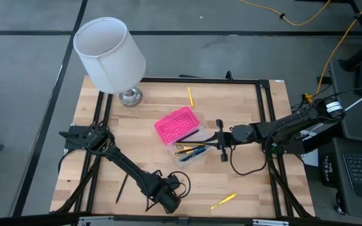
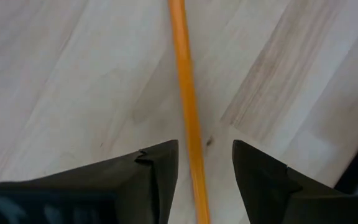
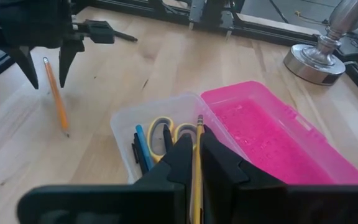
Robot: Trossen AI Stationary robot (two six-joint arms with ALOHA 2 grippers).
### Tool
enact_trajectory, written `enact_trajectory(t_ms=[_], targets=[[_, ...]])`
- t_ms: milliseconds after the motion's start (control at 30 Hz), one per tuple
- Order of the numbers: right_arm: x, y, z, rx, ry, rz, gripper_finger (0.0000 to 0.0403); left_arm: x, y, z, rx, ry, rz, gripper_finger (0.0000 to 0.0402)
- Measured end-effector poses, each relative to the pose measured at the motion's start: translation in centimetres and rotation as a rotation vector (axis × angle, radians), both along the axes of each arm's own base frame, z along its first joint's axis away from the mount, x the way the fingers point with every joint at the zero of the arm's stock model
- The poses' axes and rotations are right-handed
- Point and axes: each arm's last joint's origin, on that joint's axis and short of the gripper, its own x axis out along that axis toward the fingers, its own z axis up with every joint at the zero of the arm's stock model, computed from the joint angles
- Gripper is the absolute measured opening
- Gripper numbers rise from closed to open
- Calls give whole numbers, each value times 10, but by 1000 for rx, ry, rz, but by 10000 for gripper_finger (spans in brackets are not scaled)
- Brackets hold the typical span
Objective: Pick & place school supplies into a supply box
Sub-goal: Put the orange pencil into the supply box
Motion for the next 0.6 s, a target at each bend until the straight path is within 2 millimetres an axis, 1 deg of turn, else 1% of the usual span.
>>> enact_trajectory(t_ms=[100,200,400,600], targets=[[0,0,0,9,0,-4,37,0,0,-1,4,2,1,143],[0,0,0,9,2,-4,37,0,0,-10,24,24,1,143],[-1,0,-2,7,22,-5,37,1,0,-21,50,57,0,143],[-1,0,-2,8,26,-6,37,-2,1,-24,69,86,-13,143]])
